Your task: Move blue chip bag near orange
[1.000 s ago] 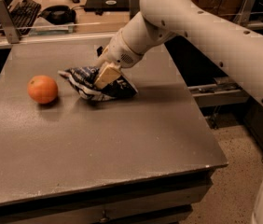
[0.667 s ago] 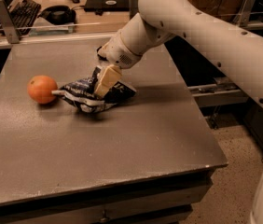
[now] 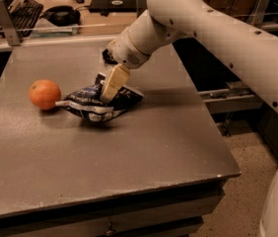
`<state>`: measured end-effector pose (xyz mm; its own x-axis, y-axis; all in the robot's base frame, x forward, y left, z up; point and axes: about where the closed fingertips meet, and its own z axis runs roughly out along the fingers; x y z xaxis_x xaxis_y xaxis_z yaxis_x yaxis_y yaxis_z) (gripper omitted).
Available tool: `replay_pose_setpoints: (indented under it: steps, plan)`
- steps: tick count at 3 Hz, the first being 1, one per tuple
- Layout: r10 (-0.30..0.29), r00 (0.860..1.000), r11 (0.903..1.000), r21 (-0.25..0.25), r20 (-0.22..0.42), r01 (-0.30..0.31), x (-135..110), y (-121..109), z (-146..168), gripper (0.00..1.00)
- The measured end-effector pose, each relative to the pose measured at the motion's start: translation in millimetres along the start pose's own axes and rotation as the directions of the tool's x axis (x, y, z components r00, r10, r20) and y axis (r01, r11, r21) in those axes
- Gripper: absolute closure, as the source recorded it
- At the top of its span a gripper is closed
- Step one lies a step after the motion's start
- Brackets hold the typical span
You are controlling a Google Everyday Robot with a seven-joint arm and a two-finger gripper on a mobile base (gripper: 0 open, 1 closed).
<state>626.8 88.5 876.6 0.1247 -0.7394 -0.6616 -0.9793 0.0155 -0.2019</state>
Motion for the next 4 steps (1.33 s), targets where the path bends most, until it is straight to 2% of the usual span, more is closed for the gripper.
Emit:
replay_pose_setpoints:
  steps: [2, 3, 4]
  plan:
    - [-0.003, 1.000, 0.9979, 0.064, -0.021, 0.004, -2.3, -37.0, -24.7, 0.00]
    - [-0.017, 0.999, 0.9956, 0.092, -0.043, 0.021, -7.7, -40.1, -49.6, 0.00]
    - [-0.021, 0.998, 0.9911, 0.130, -0.059, 0.028, -2.4, -4.1, -105.7, 0.00]
